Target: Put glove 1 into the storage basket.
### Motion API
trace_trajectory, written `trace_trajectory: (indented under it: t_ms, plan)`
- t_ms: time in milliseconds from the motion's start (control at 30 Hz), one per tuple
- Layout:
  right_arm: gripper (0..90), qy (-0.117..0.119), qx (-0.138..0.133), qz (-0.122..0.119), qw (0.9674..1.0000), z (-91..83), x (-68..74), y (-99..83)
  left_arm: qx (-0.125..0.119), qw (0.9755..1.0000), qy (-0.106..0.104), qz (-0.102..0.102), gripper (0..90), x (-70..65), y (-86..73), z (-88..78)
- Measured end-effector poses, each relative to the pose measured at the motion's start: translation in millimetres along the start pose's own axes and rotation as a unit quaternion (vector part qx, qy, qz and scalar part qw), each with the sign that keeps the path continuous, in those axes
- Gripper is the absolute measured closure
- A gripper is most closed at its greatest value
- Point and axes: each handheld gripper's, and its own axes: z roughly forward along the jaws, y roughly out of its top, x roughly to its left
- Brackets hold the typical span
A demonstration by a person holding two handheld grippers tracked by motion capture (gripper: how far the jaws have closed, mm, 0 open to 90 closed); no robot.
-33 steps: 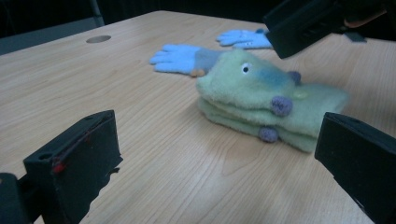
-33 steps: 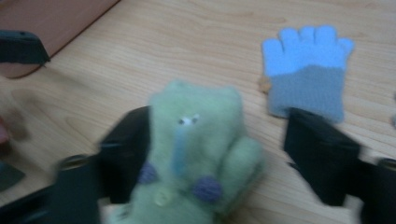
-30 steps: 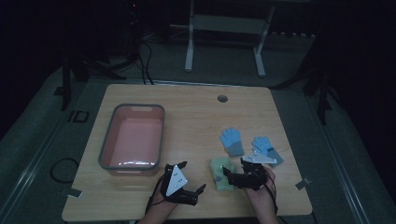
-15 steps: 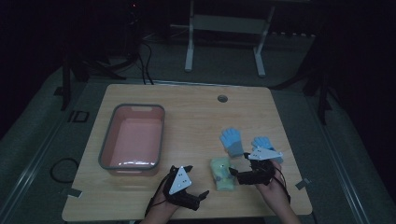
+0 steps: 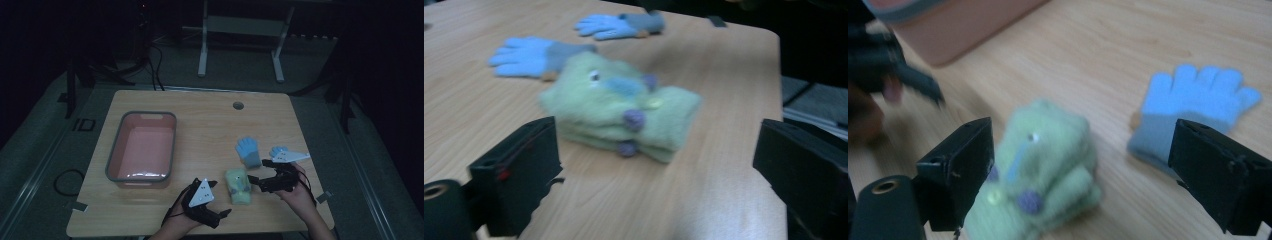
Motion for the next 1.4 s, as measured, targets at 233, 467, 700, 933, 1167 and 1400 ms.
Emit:
trace_trajectory:
  t_ms: [233,467,700,933,1167,1400]
  plan:
    - [36.8,0.016,0.011,-0.016,0.9997,8.9,-3.5,9.2,0.009,0.9983,-0.031,0.048,15.5,-8.9,12.8,16.8]
    - [41.7,0.051,0.037,-0.011,0.9979,35.4,-9.2,13.7,0.046,0.9925,-0.059,0.097,32.8,-4.2,22.2,41.5]
    - [38.8,0.09,0.09,0.026,0.9915,63.1,-23.4,-1.8,0.087,0.9863,-0.059,0.127,35.2,1.0,13.9,58.8]
    - [51.2,0.122,0.126,0.043,0.9836,75.2,-25.9,-12.9,0.099,0.9823,-0.031,0.156,41.8,-3.0,11.5,64.5]
    - [65.9,0.092,0.115,0.003,0.9891,70.7,-14.0,-11.3,0.111,0.9785,0.005,0.174,59.7,-6.4,12.0,68.0]
    - [70.8,0.086,0.109,0.007,0.9903,66.4,-10.4,-6.1,0.118,0.9815,-0.006,0.15,73.7,1.0,19.5,63.4]
